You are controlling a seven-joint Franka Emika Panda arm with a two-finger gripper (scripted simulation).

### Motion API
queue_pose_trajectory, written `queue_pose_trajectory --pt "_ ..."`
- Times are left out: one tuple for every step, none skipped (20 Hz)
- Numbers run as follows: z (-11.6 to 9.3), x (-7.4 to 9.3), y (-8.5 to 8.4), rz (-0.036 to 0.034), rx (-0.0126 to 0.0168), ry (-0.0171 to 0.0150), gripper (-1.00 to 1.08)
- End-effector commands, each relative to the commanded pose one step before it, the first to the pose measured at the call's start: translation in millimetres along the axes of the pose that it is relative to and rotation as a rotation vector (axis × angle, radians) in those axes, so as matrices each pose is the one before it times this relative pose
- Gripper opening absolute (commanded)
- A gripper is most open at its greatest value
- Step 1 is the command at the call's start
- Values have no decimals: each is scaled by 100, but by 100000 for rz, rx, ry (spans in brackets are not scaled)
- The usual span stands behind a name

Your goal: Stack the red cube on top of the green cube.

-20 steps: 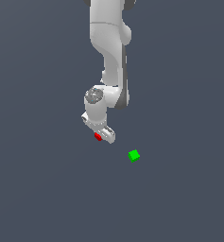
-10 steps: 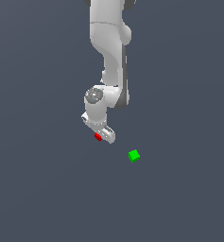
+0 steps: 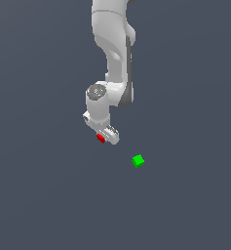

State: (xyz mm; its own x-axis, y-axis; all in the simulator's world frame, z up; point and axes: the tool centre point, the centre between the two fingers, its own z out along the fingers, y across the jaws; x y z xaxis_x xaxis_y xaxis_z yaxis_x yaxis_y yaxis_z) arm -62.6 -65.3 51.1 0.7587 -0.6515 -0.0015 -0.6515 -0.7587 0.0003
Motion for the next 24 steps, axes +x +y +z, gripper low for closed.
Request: queue_pose_trajectory --pt "-1664 12 14 46 92 106 -100" --pt "-748 -5 5 0 0 0 -100" --pt "-706 2 2 0 0 0 -100" --pt "-658 7 1 0 0 0 -100" --pt "-606 8 0 0 0 0 -100" --pt "-545 11 2 13 -44 17 -100" --pt "-493 8 1 0 0 0 -100" --pt "-434 8 1 0 0 0 -100" --pt "-374 9 0 0 0 0 -100" --pt "-313 9 -1 0 0 0 -100" --pt "-250 4 -12 -7 -58 37 -100" --pt "-189 12 -4 0 0 0 -100" --pt "-126 13 -6 0 0 0 -100" --pt "-63 15 -8 0 0 0 -100" --pt "1 17 -10 0 0 0 -100" --pt "65 18 -12 0 0 0 -100" --pt "111 16 -12 0 0 0 -100" --pt "73 -8 -30 -58 36 -11 -100" --pt "29 3 -2 0 0 0 -100" --pt "-63 -20 14 0 0 0 -100" --pt "13 -7 -43 0 0 0 -100" --pt "38 -21 -127 0 0 0 -100" --pt "62 -34 -211 0 0 0 -100" --pt "86 -47 -293 0 0 0 -100"
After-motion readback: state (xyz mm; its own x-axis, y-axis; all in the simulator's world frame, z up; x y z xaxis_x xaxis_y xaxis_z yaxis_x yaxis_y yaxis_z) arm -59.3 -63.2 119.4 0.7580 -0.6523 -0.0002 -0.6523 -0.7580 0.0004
